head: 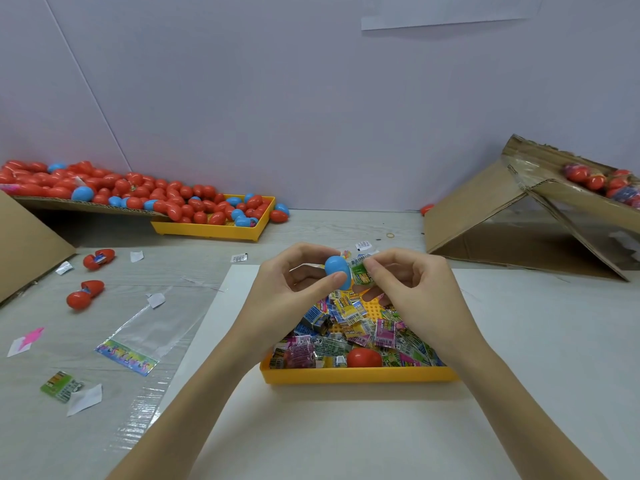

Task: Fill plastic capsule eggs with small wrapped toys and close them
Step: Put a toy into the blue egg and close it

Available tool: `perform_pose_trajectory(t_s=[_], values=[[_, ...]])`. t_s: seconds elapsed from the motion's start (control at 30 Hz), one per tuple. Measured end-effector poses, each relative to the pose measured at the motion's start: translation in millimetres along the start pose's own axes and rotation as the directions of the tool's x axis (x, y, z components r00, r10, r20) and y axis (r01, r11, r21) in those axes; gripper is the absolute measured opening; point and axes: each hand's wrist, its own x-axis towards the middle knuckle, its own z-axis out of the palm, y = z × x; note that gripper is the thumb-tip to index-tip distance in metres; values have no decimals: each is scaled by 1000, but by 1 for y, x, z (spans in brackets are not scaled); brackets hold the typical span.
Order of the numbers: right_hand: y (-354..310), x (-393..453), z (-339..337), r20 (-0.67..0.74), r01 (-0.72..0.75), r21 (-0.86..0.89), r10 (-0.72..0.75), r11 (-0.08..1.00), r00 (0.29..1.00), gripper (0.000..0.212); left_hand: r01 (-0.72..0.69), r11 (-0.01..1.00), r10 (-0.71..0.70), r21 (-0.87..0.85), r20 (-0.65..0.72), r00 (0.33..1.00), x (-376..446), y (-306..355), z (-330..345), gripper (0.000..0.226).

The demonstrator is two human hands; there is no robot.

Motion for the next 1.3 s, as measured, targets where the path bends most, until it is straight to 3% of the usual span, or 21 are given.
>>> perform_pose_trajectory(t_s=[0.53, 0.83, 1.13, 1.3], values=[[0, -4, 3, -65, 48, -124, -56, 991, 996, 9, -57, 998, 57, -9, -7, 998, 0, -3, 0, 38], [0, -4, 5, -20, 42, -98, -44, 994, 999, 7, -123, 992, 123, -19, -16, 992, 0, -2, 1, 38], [-1, -5, 6, 27, 8, -24, -8, 1000, 1000, 11, -236, 972, 236, 19, -26, 971, 0, -2, 3, 33], [-3, -6, 6, 57, -148, 127, 142, 981, 988, 14, -293, 953, 294, 73, -2, 956, -1, -4, 4, 43]])
